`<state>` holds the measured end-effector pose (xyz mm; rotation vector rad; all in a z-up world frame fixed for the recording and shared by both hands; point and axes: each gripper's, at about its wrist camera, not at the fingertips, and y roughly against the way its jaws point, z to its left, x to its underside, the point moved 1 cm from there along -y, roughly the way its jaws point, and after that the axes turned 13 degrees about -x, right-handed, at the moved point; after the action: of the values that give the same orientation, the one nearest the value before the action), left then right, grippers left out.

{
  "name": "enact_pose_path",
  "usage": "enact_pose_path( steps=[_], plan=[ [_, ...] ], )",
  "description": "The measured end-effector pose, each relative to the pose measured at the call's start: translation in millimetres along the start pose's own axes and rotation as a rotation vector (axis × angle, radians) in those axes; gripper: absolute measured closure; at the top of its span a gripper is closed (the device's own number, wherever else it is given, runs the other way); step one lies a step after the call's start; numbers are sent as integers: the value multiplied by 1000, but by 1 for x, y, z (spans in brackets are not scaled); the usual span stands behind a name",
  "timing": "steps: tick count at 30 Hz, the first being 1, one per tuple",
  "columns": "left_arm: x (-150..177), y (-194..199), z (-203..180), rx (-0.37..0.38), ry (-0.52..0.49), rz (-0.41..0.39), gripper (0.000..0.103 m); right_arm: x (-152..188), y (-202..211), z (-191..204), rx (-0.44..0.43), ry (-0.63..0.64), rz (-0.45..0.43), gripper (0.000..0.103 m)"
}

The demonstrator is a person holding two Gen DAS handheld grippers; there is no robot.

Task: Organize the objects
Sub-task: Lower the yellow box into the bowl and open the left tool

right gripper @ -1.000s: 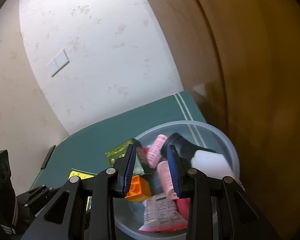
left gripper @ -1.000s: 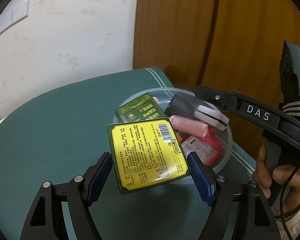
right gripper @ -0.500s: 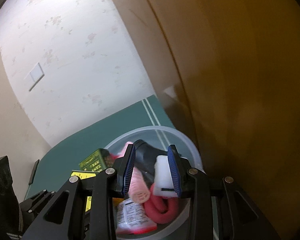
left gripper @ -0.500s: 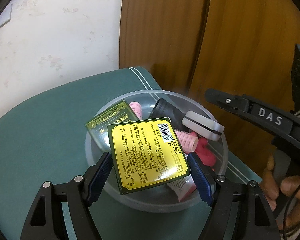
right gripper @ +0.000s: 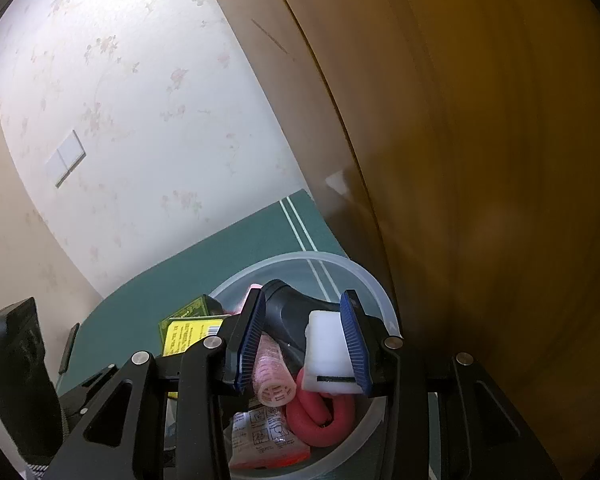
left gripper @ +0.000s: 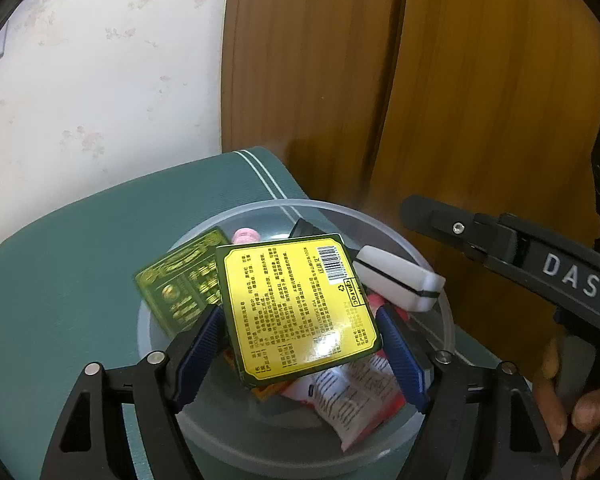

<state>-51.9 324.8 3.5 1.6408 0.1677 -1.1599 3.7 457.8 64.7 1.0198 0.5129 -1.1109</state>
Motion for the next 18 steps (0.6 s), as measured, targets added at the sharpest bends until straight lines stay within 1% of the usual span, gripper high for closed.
enact_pose_path(
  steps=[4, 11, 13, 18],
  plan=[
    [0, -6, 2, 10, 12, 9, 15, 1, 1, -2, -2, -8, -12, 62],
    [1, 1, 0, -11, -15, -22, 10, 4, 1, 0, -4, -12, -15, 61],
    [1, 6, 1, -19, -18, -38, 7, 5, 2, 0, -4, -13, -16, 61],
    [4, 12, 4, -39, -20, -47, 6, 7, 1, 4, -6, -13, -13, 61]
  ],
)
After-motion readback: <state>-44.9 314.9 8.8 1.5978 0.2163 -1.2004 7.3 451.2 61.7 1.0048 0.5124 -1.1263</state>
